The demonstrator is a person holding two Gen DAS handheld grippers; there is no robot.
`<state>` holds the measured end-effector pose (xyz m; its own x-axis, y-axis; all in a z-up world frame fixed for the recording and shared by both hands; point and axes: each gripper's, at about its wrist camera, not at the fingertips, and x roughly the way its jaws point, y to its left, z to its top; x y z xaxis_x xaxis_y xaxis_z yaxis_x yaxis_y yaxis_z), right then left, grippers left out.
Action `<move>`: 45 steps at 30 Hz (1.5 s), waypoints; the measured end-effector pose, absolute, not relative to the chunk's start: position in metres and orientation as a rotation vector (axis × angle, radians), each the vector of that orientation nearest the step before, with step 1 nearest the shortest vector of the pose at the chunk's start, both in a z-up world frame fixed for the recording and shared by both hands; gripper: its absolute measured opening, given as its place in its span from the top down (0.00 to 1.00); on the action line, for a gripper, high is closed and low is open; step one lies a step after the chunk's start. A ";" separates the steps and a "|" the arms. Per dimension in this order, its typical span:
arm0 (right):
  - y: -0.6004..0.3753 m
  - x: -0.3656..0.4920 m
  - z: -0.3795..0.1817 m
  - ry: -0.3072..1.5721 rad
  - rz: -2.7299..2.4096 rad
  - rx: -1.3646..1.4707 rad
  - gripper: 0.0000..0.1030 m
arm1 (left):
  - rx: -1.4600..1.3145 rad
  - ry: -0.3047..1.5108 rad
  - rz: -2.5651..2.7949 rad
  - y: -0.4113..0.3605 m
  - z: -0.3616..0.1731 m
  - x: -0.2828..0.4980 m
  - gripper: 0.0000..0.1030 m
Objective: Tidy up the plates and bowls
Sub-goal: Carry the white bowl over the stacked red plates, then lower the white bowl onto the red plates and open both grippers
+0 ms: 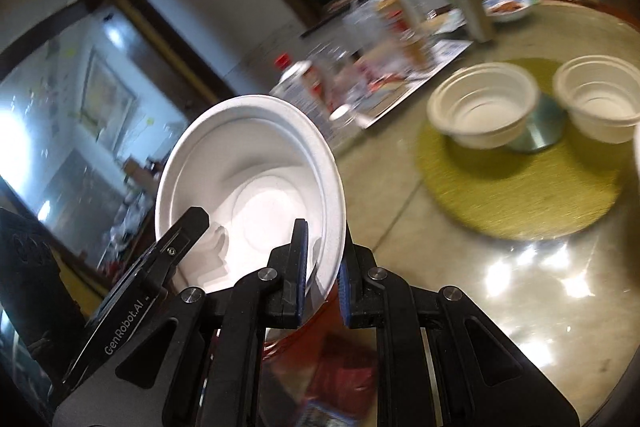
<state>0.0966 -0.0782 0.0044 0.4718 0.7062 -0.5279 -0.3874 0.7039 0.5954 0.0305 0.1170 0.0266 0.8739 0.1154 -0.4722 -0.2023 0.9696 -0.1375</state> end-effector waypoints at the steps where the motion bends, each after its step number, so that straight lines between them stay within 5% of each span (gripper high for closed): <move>1: -0.068 0.094 0.003 0.847 0.707 0.416 0.86 | -0.191 0.480 0.177 0.121 0.025 0.027 0.91; 45: 0.057 0.096 -0.064 1.133 0.759 0.089 0.85 | -0.259 0.705 0.352 0.195 -0.054 0.017 0.88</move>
<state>0.0963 0.0573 -0.0638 0.2061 0.5868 -0.7830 -0.5006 0.7508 0.4309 0.0174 0.1951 -0.0536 0.7072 0.2269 -0.6696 -0.3988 0.9100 -0.1129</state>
